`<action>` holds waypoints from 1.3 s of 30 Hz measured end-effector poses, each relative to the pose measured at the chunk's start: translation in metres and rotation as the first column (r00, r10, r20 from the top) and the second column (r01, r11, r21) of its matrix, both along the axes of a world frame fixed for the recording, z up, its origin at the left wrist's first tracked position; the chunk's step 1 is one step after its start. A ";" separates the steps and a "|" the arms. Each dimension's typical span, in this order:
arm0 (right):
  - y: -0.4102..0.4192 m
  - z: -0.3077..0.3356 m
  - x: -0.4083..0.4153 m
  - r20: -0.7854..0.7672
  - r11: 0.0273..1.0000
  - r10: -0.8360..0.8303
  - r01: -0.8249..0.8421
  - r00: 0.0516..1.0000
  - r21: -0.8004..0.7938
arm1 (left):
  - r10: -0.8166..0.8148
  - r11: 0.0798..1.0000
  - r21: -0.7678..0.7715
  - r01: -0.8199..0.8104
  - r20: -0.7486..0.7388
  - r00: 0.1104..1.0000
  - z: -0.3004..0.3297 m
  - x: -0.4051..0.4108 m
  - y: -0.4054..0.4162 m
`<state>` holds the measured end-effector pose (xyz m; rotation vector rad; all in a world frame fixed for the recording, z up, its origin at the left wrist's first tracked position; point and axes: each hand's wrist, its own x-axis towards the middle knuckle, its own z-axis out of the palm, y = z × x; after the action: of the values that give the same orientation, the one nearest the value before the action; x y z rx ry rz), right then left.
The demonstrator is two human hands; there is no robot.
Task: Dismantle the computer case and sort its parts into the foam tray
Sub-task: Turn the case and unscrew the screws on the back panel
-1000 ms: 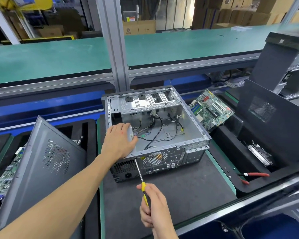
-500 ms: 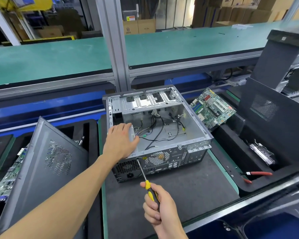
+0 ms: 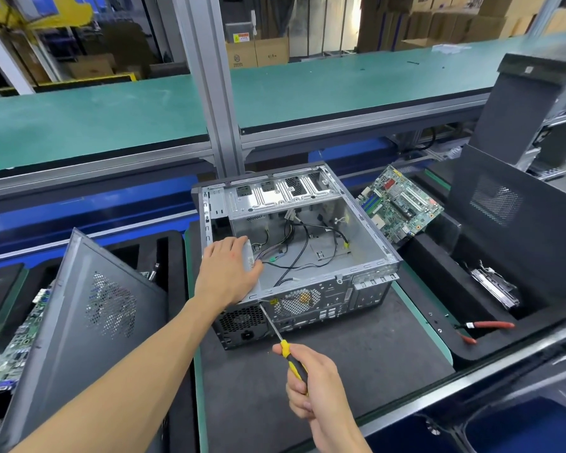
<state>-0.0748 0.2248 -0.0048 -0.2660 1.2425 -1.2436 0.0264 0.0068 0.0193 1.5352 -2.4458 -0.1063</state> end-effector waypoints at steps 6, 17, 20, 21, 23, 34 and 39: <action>-0.001 -0.001 -0.005 -0.033 1.000 0.022 -0.022 0.999 0.000 | 0.000 1.000 0.002 0.000 0.002 1.000 0.000 0.000 0.000; -0.001 0.007 -0.001 -0.013 0.998 0.046 -0.045 0.999 0.041 | -0.001 1.000 -0.012 0.001 -0.010 1.000 -0.003 0.000 -0.002; 0.001 0.011 0.000 -0.083 0.997 0.072 -0.070 0.994 0.024 | -0.002 1.000 -0.015 0.002 -0.009 1.000 -0.003 0.000 -0.003; 0.002 0.012 0.000 -0.096 0.997 0.079 -0.077 0.992 0.018 | -0.003 1.000 -0.016 0.003 -0.005 1.000 -0.004 0.000 -0.003; 0.002 0.013 -0.001 -0.104 0.996 0.086 -0.085 0.991 0.017 | -0.004 1.000 -0.015 0.004 0.000 1.000 -0.004 0.001 -0.003; 0.001 0.008 -0.010 0.157 0.999 0.015 -0.022 0.987 0.045 | -0.005 1.000 -0.001 0.005 0.010 1.000 -0.001 0.001 -0.003; -0.002 0.009 -0.008 0.147 0.996 0.002 -0.014 0.989 0.083 | -0.004 1.000 -0.003 0.004 -0.001 1.000 -0.001 0.001 -0.002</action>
<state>-0.0830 0.2226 0.0041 -0.1156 1.1621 -1.1794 0.0274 0.0048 0.0183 1.5289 -2.4476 -0.1043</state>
